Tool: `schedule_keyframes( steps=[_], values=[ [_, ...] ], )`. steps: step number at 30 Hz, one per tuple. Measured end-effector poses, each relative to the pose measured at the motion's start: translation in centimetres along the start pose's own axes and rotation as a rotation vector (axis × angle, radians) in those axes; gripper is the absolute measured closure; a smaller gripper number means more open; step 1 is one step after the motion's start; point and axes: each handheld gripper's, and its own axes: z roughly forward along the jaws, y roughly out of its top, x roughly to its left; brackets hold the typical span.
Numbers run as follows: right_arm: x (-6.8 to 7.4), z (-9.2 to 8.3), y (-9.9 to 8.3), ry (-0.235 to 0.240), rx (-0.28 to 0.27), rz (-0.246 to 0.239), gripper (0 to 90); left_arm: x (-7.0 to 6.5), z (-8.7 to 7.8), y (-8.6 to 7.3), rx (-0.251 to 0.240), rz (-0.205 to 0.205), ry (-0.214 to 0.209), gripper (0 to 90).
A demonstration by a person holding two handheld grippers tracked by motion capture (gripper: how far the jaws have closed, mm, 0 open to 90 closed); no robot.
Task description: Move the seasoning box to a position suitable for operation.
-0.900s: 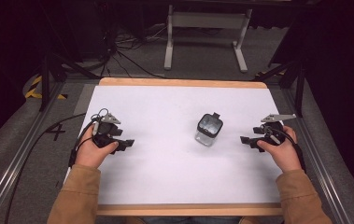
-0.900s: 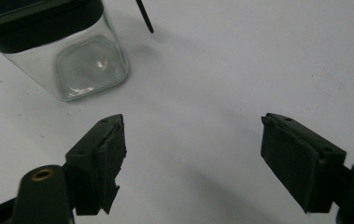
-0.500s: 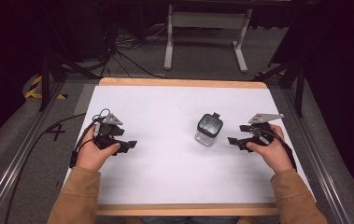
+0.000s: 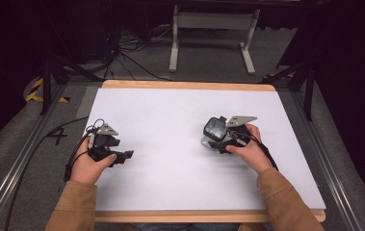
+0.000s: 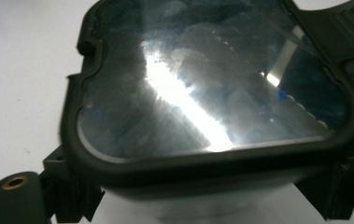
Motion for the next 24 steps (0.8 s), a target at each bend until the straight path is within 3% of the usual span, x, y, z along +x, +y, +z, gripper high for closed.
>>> schedule_keyframes(
  steps=[8, 13, 14, 17, 18, 21, 24],
  values=[
    [0.4, 0.0, 0.2, -0.014, -0.009, -0.017, 14.9, 0.0, 0.1, -0.1, -0.004, -0.009, -0.005, 29.8],
    [1.2, -0.7, 0.6, 0.014, -0.046, -0.033, 15.1, 0.0, 0.3, 0.0, -0.008, -0.006, -0.008, 29.9],
    [1.9, -1.3, 0.9, 0.045, -0.067, -0.056, 15.1, 0.0, 0.3, 0.1, -0.003, -0.007, -0.005, 30.0],
    [2.7, -1.7, 1.1, 0.07, -0.084, -0.081, 15.1, 0.0, 0.6, 0.4, -0.005, 0.0, -0.009, 30.1],
    [3.6, -2.1, 1.2, 0.111, -0.092, -0.114, 15.1, -0.2, 0.8, 0.7, -0.004, 0.01, -0.016, 30.1],
    [5.0, -2.2, 1.3, 0.174, -0.095, -0.146, 15.1, -0.5, 1.1, 1.1, 0.001, 0.03, -0.026, 30.1],
    [5.9, -2.0, 1.1, 0.203, -0.087, -0.166, 15.1, -0.6, 1.3, 1.4, 0.0, 0.036, -0.033, 30.1]
  ],
)
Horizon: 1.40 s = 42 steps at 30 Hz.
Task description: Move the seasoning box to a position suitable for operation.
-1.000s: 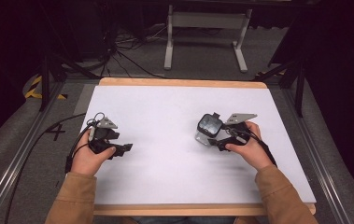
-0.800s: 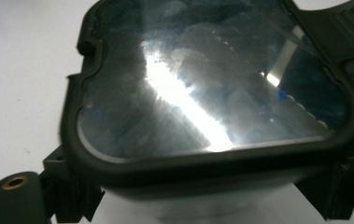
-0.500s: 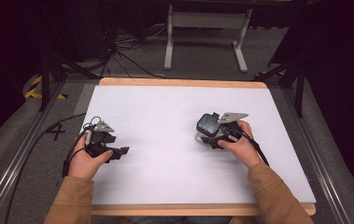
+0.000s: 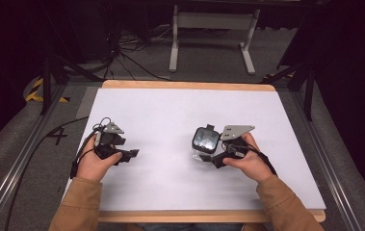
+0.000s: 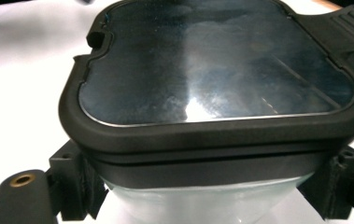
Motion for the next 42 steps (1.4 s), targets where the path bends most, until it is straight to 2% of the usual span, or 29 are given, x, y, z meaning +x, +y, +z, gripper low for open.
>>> schedule_keyframes(
  steps=[1, 4, 6, 8, 9, 11, 12, 15, 16, 18, 25, 30, 32, 33, 34, 35, 37, 39, 40, 41, 42],
  values=[
    [0.9, 0.5, -0.2, 0.035, 0.023, -0.011, 15.1, -0.2, 0.2, 0.2, -0.01, -0.008, -0.004, 30.0],
    [1.9, 1.0, -0.5, 0.067, 0.048, -0.049, 15.1, -0.2, 0.3, 0.5, -0.007, 0.01, -0.013, 30.0],
    [2.1, 1.1, -0.6, 0.085, 0.052, -0.057, 15.1, -0.3, 0.3, 0.6, 0.0, 0.007, -0.013, 29.9],
    [2.5, 1.3, -0.9, 0.135, 0.057, -0.056, 15.1, -0.3, 0.4, 0.8, 0.004, 0.013, -0.02, 29.9],
    [2.5, 1.5, -1.2, 0.167, 0.076, -0.056, 15.0, -0.3, 0.5, 0.8, -0.003, 0.01, -0.017, 30.0],
    [2.5, 1.5, -1.4, 0.168, 0.07, -0.057, 15.0, -0.3, 0.7, 0.9, -0.006, 0.015, -0.024, 30.0],
    [2.2, 1.4, -1.5, 0.178, 0.076, -0.05, 14.9, -0.3, 0.8, 0.9, -0.007, 0.018, -0.027, 30.0],
    [2.2, 1.3, -1.5, 0.176, 0.093, -0.059, 14.8, -0.4, 0.9, 1.0, 0.0, 0.019, -0.025, 30.0],
    [2.2, 1.2, -1.6, 0.18, 0.113, -0.079, 14.5, -0.4, 0.9, 1.0, 0.0, 0.021, -0.025, 30.0],
    [2.1, 1.1, -1.7, 0.188, 0.127, -0.077, 14.2, -0.4, 0.9, 1.0, -0.005, 0.02, -0.025, 30.0],
    [2.1, 0.7, -1.8, 0.179, 0.146, -0.083, 13.6, -0.5, 0.7, 1.0, 0.002, 0.02, -0.028, 29.8],
    [1.9, -1.0, -1.6, 0.173, 0.176, -0.047, 15.6, -0.4, 0.5, 0.9, -0.012, 0.016, -0.025, 29.7],
    [1.7, -2.0, -1.7, 0.173, 0.21, -0.051, 24.2, -0.4, 0.5, 0.9, -0.017, 0.017, -0.026, 29.7],
    [1.6, -2.5, -1.8, 0.181, 0.24, -0.065, 35.1, -0.4, 0.5, 0.9, -0.016, 0.016, -0.027, 29.7],
    [1.5, -2.9, -1.9, 0.189, 0.261, -0.081, 51.7, -0.4, 0.6, 0.9, -0.014, 0.015, -0.028, 29.7],
    [1.4, -3.2, -2.0, 0.191, 0.268, -0.088, 64.2, -0.4, 0.6, 0.9, -0.011, 0.017, -0.027, 29.7],
    [1.1, -3.7, -2.1, 0.161, 0.265, -0.087, 79.1, -0.4, 0.6, 1.0, -0.004, 0.021, -0.031, 29.8],
    [1.0, -3.6, -2.1, 0.124, 0.268, -0.072, 88.5, -0.5, 0.8, 1.0, -0.015, 0.029, -0.024, 29.8],
    [1.0, -3.6, -2.1, 0.124, 0.268, -0.072, 88.5, -0.5, 0.8, 1.0, -0.015, 0.029, -0.024, 29.7],
    [1.0, -3.3, -2.1, 0.093, 0.278, -0.057, 89.5, -0.6, 0.7, 1.0, -0.005, 0.031, -0.029, 29.7],
    [1.1, -3.2, -2.1, 0.088, 0.281, -0.053, 89.6, -0.6, 0.7, 1.0, -0.003, 0.029, -0.028, 29.7]
  ],
)
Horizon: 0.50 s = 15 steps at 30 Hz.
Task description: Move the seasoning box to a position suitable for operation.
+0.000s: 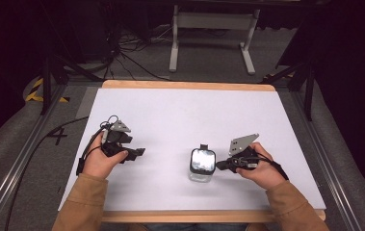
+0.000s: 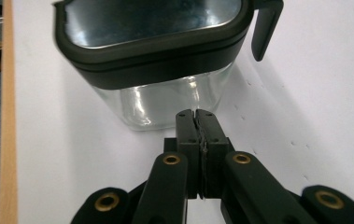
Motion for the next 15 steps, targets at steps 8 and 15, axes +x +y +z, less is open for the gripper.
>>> schedule_keyframes(
  steps=[8, 15],
  values=[
    [0.0, 0.8, 0.3, -0.06, 0.011, 0.018, 89.7, -0.1, 0.0, -0.1, -0.003, -0.003, 0.002, 29.6],
    [-0.2, 1.7, 0.8, -0.075, -0.009, 0.038, 89.7, -0.2, -0.1, -0.1, 0.001, 0.002, 0.007, 29.6]
  ],
)
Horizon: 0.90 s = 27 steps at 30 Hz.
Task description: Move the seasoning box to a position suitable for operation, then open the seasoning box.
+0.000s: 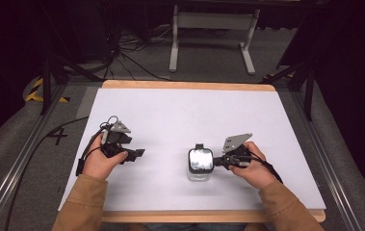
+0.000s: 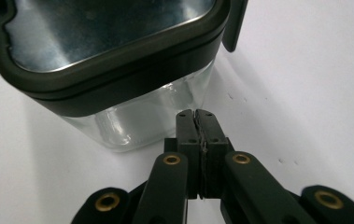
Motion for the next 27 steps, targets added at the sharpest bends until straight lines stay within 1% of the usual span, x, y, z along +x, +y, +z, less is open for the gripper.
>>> schedule_keyframes(
  steps=[2, 5, 9, 12, 14, 15, 16, 17, 18, 20, 21, 22, 23, 25, 26, 27],
  values=[
    [0.0, 0.2, 0.1, -0.009, 0.013, 0.002, 89.6, 0.0, 0.0, 0.0, 0.0, 0.004, 0.001, 29.6],
    [-0.1, -0.1, 0.0, -0.006, 0.008, 0.009, 89.6, 0.0, 0.0, 0.0, -0.004, 0.004, 0.0, 29.6],
    [-0.3, -1.5, 0.1, -0.027, -0.032, 0.032, 89.6, -0.1, -0.1, 0.1, 0.007, -0.002, -0.009, 30.3],
    [-0.5, -2.7, 0.3, -0.036, -0.081, 0.053, 89.6, -0.1, 0.0, 0.2, 0.003, 0.0, -0.013, 31.2],
    [-0.5, -3.3, 0.6, -0.04, -0.123, 0.068, 89.6, -0.5, -0.1, 0.3, 0.007, -0.004, -0.029, 31.6],
    [-0.6, -3.5, 0.8, -0.034, -0.143, 0.075, 89.6, -0.6, -0.1, 0.4, -0.002, -0.008, -0.036, 31.7],
    [-0.6, -3.5, 0.8, -0.034, -0.143, 0.075, 89.6, -0.6, -0.1, 0.4, -0.002, -0.008, -0.036, 31.7],
    [-0.7, -3.9, 1.3, -0.026, -0.187, 0.084, 89.6, -0.7, -0.3, 0.5, 0.005, -0.001, -0.036, 31.6],
    [-0.7, -3.9, 1.3, -0.026, -0.187, 0.084, 89.6, -0.8, -0.3, 0.5, -0.012, -0.003, -0.036, 31.6],
    [-0.7, -4.4, 2.0, 0.005, -0.237, 0.097, 89.5, -1.1, -0.5, 0.7, -0.013, 0.006, -0.036, 31.5],
    [-0.7, -4.4, 2.0, 0.005, -0.237, 0.097, 89.5, -1.1, -0.5, 0.7, -0.016, 0.006, -0.036, 31.5],
    [-0.8, -4.5, 2.4, 0.02, -0.257, 0.101, 89.5, -1.2, -0.6, 0.7, -0.015, 0.013, -0.038, 31.5],
    [-0.8, -4.5, 2.4, 0.02, -0.257, 0.101, 89.5, -1.2, -0.6, 0.7, -0.015, 0.014, -0.034, 31.5],
    [-1.0, -4.5, 2.8, 0.036, -0.273, 0.1, 89.4, -1.3, -0.6, 0.7, -0.013, 0.009, -0.036, 31.5],
    [-1.2, -4.4, 3.3, 0.054, -0.285, 0.1, 89.3, -1.4, -0.6, 0.7, -0.013, 0.009, -0.036, 31.5],
    [-1.2, -4.4, 3.3, 0.054, -0.285, 0.1, 89.3, -1.5, -0.6, 0.7, -0.016, 0.006, -0.036, 31.5]
  ],
)
